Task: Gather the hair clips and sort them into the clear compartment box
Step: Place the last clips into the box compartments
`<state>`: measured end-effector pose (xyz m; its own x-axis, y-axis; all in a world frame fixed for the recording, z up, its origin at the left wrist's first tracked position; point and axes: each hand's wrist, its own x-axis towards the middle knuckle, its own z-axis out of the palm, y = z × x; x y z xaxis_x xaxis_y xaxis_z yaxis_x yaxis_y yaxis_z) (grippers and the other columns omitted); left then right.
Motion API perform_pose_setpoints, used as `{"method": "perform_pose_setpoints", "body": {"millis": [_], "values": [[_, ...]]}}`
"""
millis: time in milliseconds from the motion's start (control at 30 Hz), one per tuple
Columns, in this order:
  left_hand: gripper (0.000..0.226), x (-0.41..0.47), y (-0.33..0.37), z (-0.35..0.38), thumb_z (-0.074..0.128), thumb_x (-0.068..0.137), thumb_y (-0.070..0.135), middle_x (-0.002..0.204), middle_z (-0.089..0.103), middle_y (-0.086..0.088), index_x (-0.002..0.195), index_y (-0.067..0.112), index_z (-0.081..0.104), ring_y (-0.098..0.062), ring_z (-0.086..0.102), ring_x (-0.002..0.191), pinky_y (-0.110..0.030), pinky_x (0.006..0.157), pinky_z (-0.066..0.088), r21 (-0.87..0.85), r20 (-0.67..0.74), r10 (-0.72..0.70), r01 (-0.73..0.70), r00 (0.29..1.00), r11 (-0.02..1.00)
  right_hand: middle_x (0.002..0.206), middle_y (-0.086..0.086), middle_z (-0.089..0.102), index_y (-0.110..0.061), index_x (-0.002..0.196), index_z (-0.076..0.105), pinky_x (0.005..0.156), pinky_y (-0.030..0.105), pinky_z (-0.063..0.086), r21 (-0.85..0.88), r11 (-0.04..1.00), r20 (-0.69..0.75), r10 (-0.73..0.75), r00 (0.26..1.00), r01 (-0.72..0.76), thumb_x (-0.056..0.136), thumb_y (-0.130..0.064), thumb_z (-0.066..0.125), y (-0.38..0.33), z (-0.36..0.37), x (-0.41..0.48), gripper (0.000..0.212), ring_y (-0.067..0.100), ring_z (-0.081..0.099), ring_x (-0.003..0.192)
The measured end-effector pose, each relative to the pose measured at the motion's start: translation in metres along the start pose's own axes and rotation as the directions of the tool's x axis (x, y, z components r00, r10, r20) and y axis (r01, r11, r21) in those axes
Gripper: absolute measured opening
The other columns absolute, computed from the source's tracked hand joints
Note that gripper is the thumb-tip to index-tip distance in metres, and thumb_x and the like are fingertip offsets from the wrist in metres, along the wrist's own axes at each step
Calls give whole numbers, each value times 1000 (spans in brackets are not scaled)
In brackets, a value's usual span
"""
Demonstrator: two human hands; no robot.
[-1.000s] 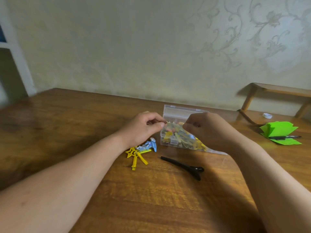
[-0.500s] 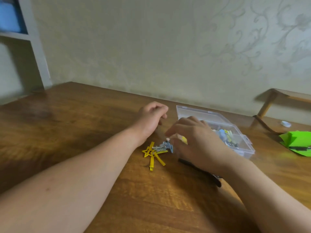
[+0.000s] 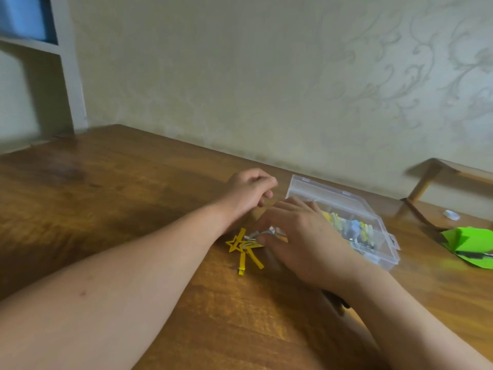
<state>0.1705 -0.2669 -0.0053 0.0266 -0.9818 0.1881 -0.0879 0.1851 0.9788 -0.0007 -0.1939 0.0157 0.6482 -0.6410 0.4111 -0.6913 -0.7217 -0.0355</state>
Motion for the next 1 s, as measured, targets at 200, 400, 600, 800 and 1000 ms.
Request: {"method": "perform_pose_setpoints", "body": {"millis": [200,400,600,800,1000], "values": [[18,-7,-5,6,71,102,39,98,80,4,103,25,81,-14,71,92,-37,86,53,161,254,99,-144,962,976,96,-17,72,-33,111,71,76,16,51,319,923,-182,284,941,-216,100,-23,69,25,-19,-8,16,-1,65,92],[16,-11,-3,4,70,103,32,107,77,6,100,24,83,-14,69,109,-44,106,51,317,311,149,-250,939,915,83,-14,77,-29,95,73,69,20,49,422,760,-212,613,761,-495,96,-28,72,95,-52,-27,2,-4,69,80],[20,-13,-3,3,65,105,35,111,78,14,102,33,85,-1,68,114,-43,108,49,270,326,173,-267,929,925,85,-11,78,-27,97,76,58,21,52,355,702,-142,694,706,-618,95,-27,74,113,-67,-41,3,11,73,81],[23,-13,-5,2,60,108,28,95,75,7,107,35,82,-15,62,90,-31,76,47,181,209,188,-227,960,957,89,-14,74,-29,96,75,65,24,58,164,758,58,632,773,-632,94,-28,76,110,-60,-41,2,9,70,78],[23,-16,-3,2,59,108,30,97,76,8,105,34,81,-16,65,92,-32,77,47,229,226,148,-200,963,953,88,-13,72,-29,100,74,68,29,58,173,769,55,616,785,-616,95,-33,75,99,-50,-32,7,6,67,75]]}}
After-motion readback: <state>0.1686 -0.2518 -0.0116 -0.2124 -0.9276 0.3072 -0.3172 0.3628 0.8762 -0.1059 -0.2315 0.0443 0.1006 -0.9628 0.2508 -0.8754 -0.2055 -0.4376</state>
